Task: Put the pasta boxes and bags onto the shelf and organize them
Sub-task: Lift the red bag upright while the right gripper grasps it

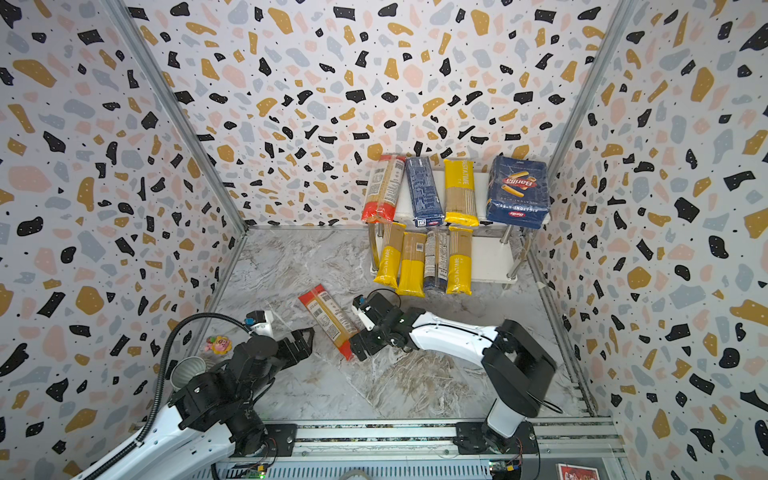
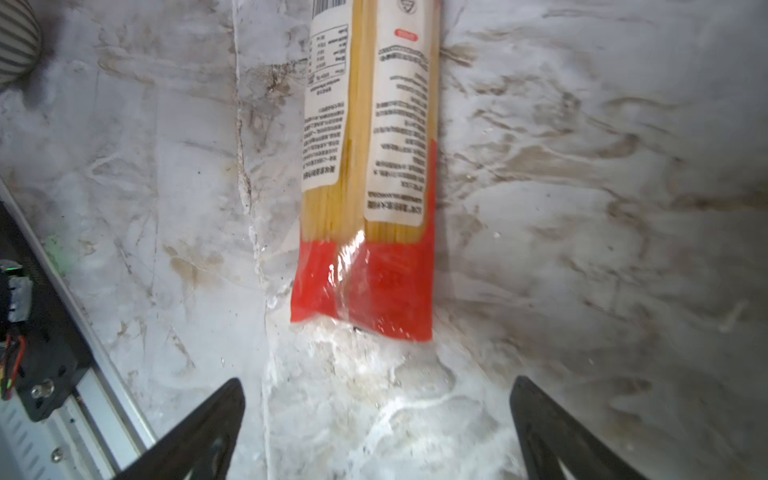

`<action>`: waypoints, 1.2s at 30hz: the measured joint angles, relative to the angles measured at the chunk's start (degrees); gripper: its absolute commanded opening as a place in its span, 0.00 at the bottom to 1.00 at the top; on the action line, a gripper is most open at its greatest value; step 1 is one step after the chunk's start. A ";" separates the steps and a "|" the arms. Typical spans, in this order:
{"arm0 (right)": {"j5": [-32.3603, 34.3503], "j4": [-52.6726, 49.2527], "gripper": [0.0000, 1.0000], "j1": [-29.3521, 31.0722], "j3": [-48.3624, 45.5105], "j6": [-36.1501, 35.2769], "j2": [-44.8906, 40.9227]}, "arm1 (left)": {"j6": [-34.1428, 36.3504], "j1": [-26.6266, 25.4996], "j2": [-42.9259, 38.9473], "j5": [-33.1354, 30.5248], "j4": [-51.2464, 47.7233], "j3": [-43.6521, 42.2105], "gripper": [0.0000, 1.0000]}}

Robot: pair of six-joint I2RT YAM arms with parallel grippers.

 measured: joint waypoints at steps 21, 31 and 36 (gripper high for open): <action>12.48 -6.88 0.99 4.02 26.51 -2.54 26.69 | 1.90 0.04 -9.44 -3.26 -10.69 8.59 0.99; 12.17 -5.81 0.50 4.24 25.73 -1.29 26.71 | 2.01 0.04 -9.53 -3.26 -10.58 8.59 0.99; 10.67 -3.26 0.33 3.65 22.95 -0.85 24.94 | 2.12 0.04 -9.53 -3.52 -11.21 8.76 1.00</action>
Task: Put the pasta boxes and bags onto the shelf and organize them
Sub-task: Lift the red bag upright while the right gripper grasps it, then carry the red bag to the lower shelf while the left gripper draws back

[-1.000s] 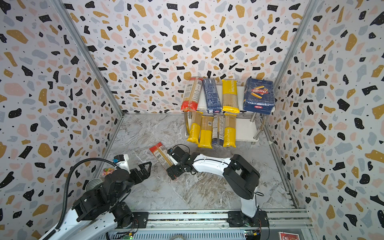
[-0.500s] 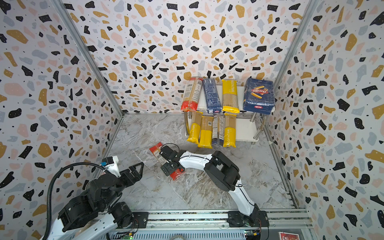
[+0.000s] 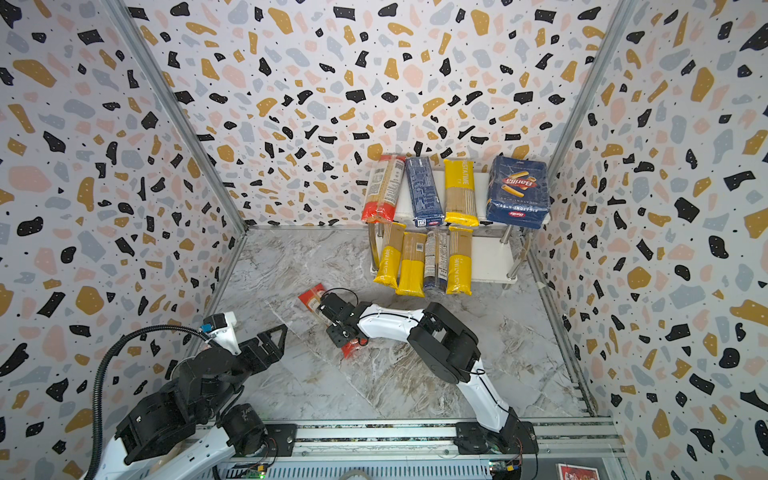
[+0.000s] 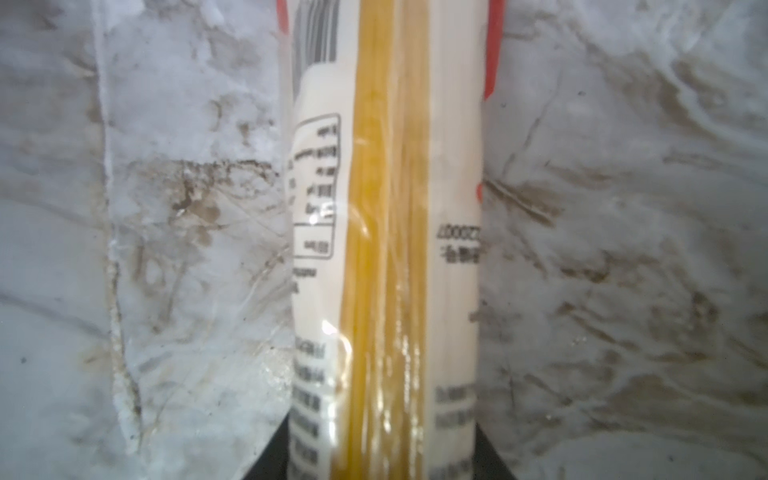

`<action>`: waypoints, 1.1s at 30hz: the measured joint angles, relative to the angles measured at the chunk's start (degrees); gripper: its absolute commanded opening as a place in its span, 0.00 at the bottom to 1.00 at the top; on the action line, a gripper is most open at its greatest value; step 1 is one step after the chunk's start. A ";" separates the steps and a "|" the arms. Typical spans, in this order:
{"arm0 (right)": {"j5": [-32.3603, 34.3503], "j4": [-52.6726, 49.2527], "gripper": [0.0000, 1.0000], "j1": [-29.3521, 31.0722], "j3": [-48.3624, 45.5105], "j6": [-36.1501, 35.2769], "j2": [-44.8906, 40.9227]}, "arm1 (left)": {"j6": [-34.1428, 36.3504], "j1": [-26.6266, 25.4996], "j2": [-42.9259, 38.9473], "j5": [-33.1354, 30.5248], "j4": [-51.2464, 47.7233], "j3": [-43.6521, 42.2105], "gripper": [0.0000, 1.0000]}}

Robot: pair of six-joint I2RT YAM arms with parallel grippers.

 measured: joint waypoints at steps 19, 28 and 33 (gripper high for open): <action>-39.34 20.59 0.19 -13.35 -35.89 8.90 -21.68 | 0.87 0.00 3.50 -0.72 0.00 2.05 1.00; -48.92 25.59 0.18 -18.53 -46.58 15.74 -33.97 | 2.64 0.00 7.48 0.48 4.00 2.05 0.99; -52.50 26.91 0.18 -23.45 -50.18 17.99 -43.15 | 3.19 0.00 10.54 2.10 7.56 1.84 1.00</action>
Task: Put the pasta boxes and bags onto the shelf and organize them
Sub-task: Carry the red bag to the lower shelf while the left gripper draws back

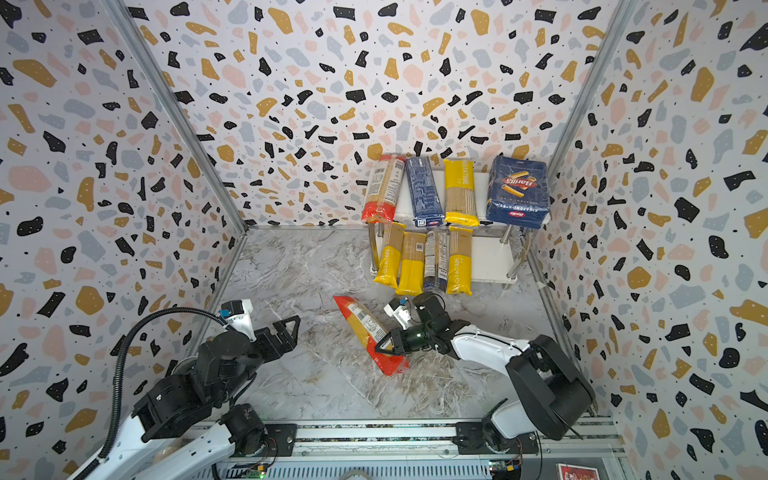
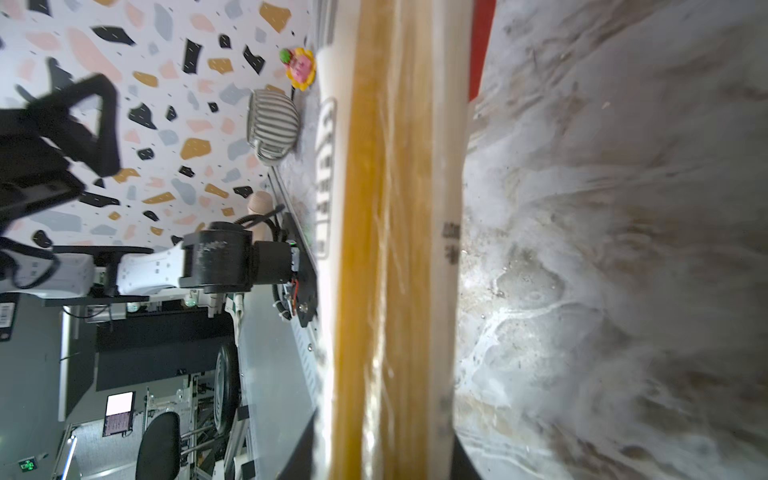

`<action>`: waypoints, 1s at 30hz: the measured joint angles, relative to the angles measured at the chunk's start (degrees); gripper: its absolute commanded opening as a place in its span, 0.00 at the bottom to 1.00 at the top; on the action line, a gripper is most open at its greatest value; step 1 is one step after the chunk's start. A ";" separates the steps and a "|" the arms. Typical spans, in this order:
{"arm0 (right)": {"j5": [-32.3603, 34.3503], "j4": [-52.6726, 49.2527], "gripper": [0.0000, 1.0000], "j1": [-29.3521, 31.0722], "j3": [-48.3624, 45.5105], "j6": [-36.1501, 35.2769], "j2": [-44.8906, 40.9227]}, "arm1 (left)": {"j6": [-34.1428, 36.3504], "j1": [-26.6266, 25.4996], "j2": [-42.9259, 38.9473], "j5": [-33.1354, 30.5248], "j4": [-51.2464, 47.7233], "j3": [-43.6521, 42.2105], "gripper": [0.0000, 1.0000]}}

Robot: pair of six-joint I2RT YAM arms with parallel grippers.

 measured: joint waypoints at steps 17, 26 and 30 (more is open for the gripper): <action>-2.29 -15.91 0.18 -26.45 -2.14 -4.74 -18.05 | 3.69 0.00 12.15 7.52 11.91 -0.20 1.00; -1.20 -20.20 0.18 -36.39 0.74 -6.99 -14.95 | 5.31 0.00 14.47 10.10 13.86 0.94 0.99; 0.31 -21.44 0.18 -38.80 4.48 -8.57 -11.82 | 5.81 0.00 14.88 10.78 14.47 2.23 0.99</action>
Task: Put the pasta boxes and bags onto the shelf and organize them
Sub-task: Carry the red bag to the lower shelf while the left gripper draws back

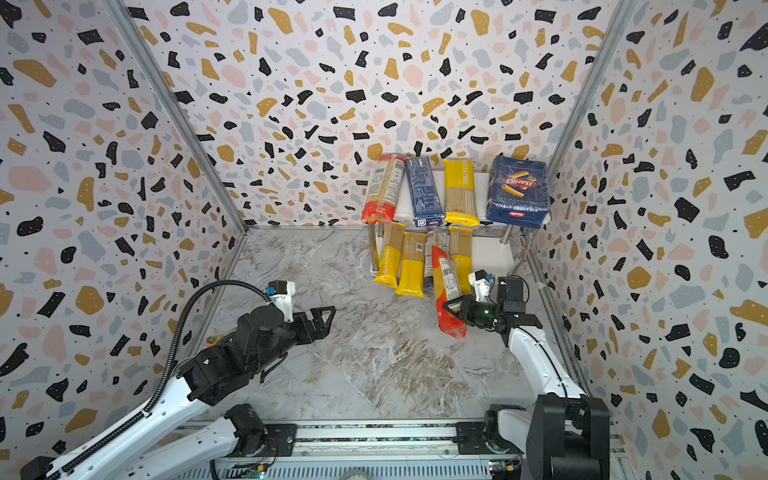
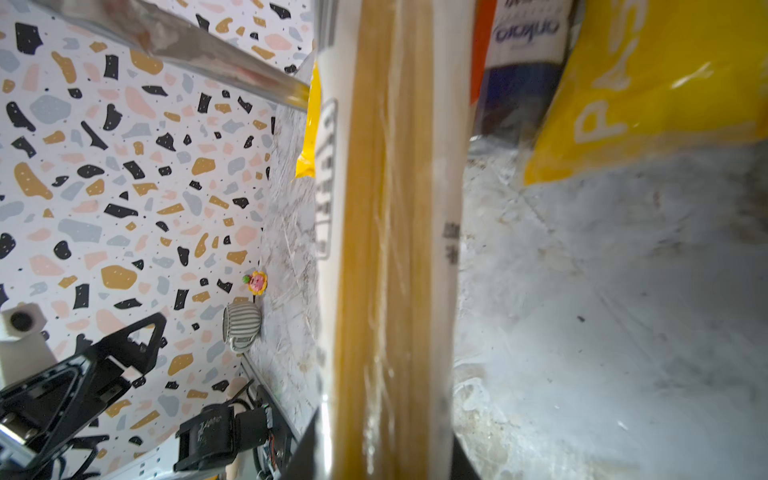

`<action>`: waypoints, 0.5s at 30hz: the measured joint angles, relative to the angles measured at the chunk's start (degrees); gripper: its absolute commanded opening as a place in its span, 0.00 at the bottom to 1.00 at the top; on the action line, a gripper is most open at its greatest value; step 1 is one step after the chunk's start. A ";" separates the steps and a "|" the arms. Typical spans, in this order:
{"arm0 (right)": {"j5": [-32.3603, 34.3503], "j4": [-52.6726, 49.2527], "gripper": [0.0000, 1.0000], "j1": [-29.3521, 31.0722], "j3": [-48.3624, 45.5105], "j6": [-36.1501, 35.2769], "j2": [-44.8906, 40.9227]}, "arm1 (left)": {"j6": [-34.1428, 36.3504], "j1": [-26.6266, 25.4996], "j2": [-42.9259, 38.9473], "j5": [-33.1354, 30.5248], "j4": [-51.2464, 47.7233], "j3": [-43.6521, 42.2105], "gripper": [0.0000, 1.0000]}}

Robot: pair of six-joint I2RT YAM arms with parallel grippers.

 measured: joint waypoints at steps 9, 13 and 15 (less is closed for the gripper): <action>8.15 -3.37 0.18 -4.85 8.85 -5.42 5.14 | 1.25 0.00 1.97 1.03 1.46 0.66 0.99; 12.55 -3.67 0.17 -5.84 11.34 -7.19 8.76 | 1.38 0.00 3.21 1.84 2.40 0.66 0.99; 14.19 -3.65 0.17 -6.16 11.72 -7.32 10.29 | 1.44 0.00 3.85 2.23 3.02 0.66 1.00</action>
